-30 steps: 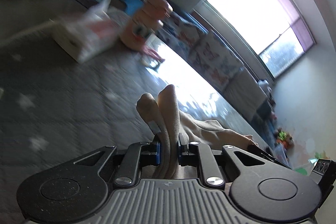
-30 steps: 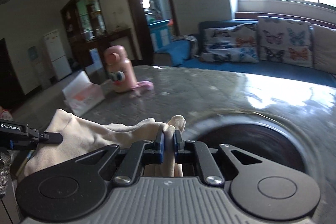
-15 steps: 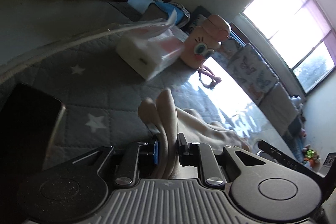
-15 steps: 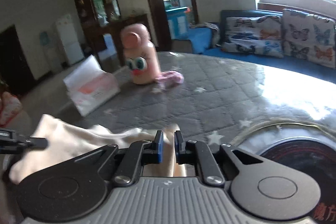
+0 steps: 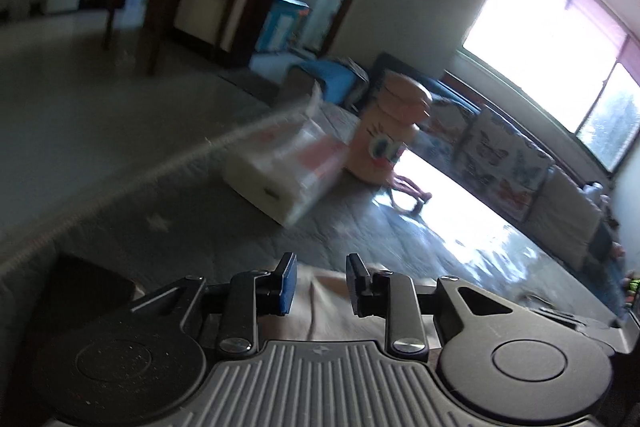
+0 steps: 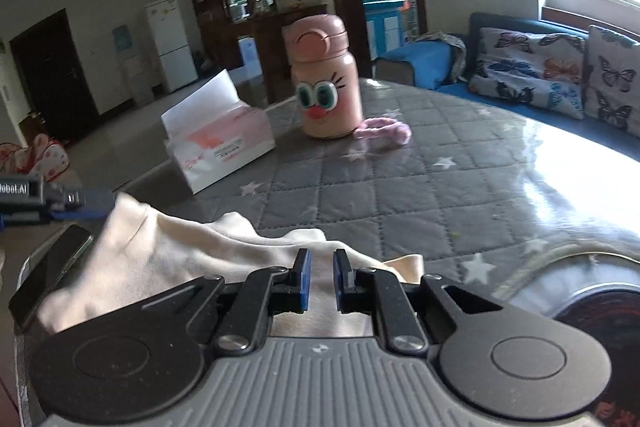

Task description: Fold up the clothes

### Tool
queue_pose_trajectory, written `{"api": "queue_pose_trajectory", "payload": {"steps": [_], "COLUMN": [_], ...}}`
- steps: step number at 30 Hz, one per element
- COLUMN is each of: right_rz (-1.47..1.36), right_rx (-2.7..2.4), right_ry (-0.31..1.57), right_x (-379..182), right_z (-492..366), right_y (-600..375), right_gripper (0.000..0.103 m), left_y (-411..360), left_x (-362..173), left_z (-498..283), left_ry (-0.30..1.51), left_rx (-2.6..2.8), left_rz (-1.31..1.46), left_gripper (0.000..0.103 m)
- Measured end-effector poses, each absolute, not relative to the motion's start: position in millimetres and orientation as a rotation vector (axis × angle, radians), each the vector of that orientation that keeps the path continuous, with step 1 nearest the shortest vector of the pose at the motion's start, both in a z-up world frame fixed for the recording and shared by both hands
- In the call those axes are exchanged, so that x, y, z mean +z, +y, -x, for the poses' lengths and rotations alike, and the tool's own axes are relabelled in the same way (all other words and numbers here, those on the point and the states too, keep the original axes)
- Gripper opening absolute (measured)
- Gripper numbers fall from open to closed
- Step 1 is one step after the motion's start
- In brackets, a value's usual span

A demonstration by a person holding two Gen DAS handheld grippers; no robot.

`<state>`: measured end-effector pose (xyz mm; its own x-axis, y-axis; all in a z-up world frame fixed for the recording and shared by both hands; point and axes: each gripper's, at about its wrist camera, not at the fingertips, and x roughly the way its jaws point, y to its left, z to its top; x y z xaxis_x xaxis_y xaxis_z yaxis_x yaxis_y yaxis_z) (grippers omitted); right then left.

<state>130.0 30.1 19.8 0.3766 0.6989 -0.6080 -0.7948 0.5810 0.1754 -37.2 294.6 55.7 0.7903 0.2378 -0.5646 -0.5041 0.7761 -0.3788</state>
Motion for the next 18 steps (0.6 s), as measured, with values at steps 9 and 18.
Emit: {"api": "queue_pose_trajectory", "payload": {"steps": [9, 18], "right_rz": [0.179, 0.193], "right_rx": [0.942, 0.968], "right_ry": [0.738, 0.73], "right_x": [3.4, 1.0], "right_z": [-143.7, -145.4], "right_y": [42.5, 54.4], "right_gripper": [0.013, 0.025], "left_y": [281.2, 262.6], "left_x": [39.7, 13.5], "left_z": [-1.1, -49.4], "left_ry": [0.607, 0.684], "left_rx": [0.231, 0.187], "left_rz": [0.614, 0.633], "left_gripper": [0.028, 0.028]}}
